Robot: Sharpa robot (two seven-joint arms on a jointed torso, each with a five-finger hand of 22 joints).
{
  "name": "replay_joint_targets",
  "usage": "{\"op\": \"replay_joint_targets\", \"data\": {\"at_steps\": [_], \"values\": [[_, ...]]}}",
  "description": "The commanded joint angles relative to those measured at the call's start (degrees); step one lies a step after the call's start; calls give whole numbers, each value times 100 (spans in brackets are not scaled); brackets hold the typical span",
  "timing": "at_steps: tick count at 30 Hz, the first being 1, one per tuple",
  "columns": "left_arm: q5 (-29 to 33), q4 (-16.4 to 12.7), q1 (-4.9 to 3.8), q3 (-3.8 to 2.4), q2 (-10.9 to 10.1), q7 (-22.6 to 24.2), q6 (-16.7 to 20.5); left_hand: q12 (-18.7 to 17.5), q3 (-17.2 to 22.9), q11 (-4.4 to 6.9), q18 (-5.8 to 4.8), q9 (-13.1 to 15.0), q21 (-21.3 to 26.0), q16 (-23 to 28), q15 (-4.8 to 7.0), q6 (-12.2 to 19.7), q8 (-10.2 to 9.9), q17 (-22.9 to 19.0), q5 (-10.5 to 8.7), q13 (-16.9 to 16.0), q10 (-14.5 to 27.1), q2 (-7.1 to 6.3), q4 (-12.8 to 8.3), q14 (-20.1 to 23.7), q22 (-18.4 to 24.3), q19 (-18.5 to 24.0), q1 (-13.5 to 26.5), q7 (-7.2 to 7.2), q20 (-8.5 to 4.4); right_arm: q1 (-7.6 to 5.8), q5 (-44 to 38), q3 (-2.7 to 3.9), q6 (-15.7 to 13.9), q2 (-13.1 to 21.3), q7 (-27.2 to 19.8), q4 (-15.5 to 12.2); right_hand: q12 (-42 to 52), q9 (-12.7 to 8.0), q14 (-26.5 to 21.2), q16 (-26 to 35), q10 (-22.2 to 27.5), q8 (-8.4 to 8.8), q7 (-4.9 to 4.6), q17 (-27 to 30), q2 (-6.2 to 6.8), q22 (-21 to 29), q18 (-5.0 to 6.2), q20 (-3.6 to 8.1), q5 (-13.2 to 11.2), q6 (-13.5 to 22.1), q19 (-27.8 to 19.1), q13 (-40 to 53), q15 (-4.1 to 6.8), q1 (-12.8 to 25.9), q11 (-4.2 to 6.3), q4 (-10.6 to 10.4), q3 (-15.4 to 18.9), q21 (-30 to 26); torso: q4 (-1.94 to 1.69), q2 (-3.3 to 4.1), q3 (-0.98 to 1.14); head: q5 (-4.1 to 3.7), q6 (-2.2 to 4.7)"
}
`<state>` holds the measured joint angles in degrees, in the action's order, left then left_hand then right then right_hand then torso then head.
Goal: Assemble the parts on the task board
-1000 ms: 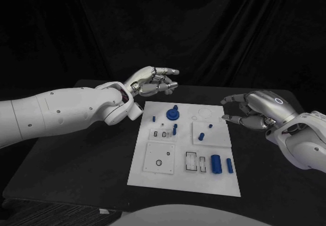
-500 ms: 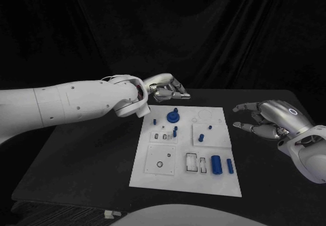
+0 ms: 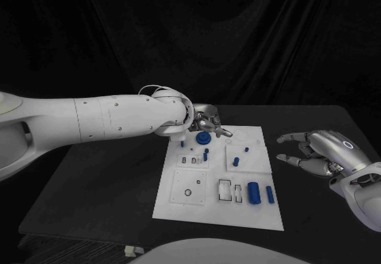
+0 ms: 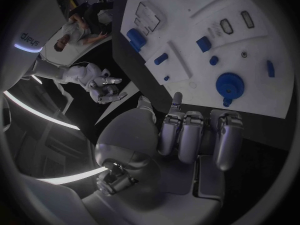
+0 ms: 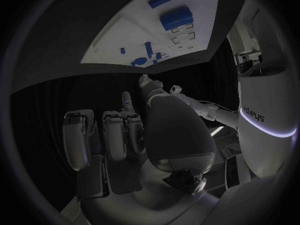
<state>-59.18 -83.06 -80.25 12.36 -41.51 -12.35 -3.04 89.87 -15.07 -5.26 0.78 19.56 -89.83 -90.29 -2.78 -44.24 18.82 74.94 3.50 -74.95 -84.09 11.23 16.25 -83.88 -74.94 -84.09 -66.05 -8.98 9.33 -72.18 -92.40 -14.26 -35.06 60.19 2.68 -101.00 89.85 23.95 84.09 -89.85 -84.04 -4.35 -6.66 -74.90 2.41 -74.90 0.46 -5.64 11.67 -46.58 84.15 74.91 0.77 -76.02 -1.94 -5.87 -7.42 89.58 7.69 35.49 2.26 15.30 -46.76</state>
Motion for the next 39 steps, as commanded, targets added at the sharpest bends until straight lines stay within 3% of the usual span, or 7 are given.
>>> {"op": "replay_joint_targets", "data": {"at_steps": [1, 8, 12, 22, 31, 37, 39], "values": [[-554, 10, -9, -7, 93, -1070, -384, 13, 55, 95, -78, 326, -17, 29, 101, -86, 215, 1506, -18, -1505, -591, -38, -57, -612, -1506, -591, 89, 64, -86, 28, -35, 4, -104, 16, 126, -7, 15, -8, 591, -15, -596, -30, 5, -1510, 7, -1500, -38, 44, 34, -59, 565, 1509, 49, -22, 18, -42, -3, 21, 28, 18, 5, 37, -88], [-655, 188, 8, -7, 375, -1690, -487, 13, 250, 401, -78, 2394, -17, 29, 400, -108, 1465, 1506, 47, -1505, -591, -194, -165, -612, -1506, -591, 344, 391, -392, 46, -35, 4, -37, 18, 157, 32, 15, -16, 591, -15, -596, -34, 0, -1510, 1, -1503, -41, 43, 29, -99, 572, 1509, 47, -2, 14, -81, 6, 28, 74, 52, -14, 98, -211], [-667, 219, 19, -7, 469, -1857, -534, 13, 296, 478, -78, 2843, -17, 29, 473, -198, 1667, 1506, 66, -1505, -591, -226, -196, -612, -1506, -591, 395, 480, -468, 48, -35, 4, -4, 0, 168, 59, 15, -23, 591, -15, -596, -33, -2, -1510, -7, -1503, -41, 42, 26, -120, 572, 1509, 46, 20, 12, -115, 15, 28, 72, 41, -8, 66, -289], [-956, 189, 28, -7, 464, -1774, -257, 13, 399, 549, -78, 3597, -17, 29, 546, -153, 1852, 1506, 108, -1505, -591, -286, -288, -612, -1506, -591, 398, 551, -549, 93, -35, 4, 93, -9, 203, 116, 15, -34, 591, -15, -596, -29, -7, -1510, -27, -1504, -42, 41, 34, -145, 574, 1509, 43, 51, 9, -164, 21, 30, 69, 24, -5, 26, -324], [-1005, 112, 28, -7, 327, -2092, -643, 13, 427, 584, -78, 3820, -17, 29, 574, -280, 1893, 1506, 99, -1505, -591, -265, -261, -612, -1506, -591, 471, 597, -573, 128, -35, 4, 195, 10, 250, 126, 15, -43, 591, -15, -596, -28, -9, -1510, -46, -1502, -39, 40, 42, -166, 568, 1509, 41, 74, 6, -202, 25, 24, 68, 13, -2, 31, -324], [-1010, 10, 28, -7, 170, -2167, -698, 13, 451, 625, -78, 3844, -17, 29, 611, -459, 1769, 1506, 115, -1505, -591, -261, -263, -612, -1506, -591, 501, 643, -607, 140, -35, 4, 275, 21, 287, 129, 15, -46, 591, -15, -596, -28, -9, -1510, -58, -1498, -37, 39, 46, -178, 561, 1509, 40, 81, 6, -219, 24, 16, 53, 10, -3, 15, -324], [-1010, -36, 28, -7, 120, -2165, -672, 13, 466, 637, -78, 3776, -17, 29, 627, -567, 1535, 1506, 111, -1505, -591, -263, -252, -612, -1506, -591, 538, 650, -628, 146, -35, 4, 292, 17, 294, 132, 15, -48, 591, -15, -596, -28, -10, -1510, -65, -1499, -38, 38, 48, -185, 563, 1509, 40, 83, 5, -226, 22, 18, 58, 6, -4, 18, -324]]}}
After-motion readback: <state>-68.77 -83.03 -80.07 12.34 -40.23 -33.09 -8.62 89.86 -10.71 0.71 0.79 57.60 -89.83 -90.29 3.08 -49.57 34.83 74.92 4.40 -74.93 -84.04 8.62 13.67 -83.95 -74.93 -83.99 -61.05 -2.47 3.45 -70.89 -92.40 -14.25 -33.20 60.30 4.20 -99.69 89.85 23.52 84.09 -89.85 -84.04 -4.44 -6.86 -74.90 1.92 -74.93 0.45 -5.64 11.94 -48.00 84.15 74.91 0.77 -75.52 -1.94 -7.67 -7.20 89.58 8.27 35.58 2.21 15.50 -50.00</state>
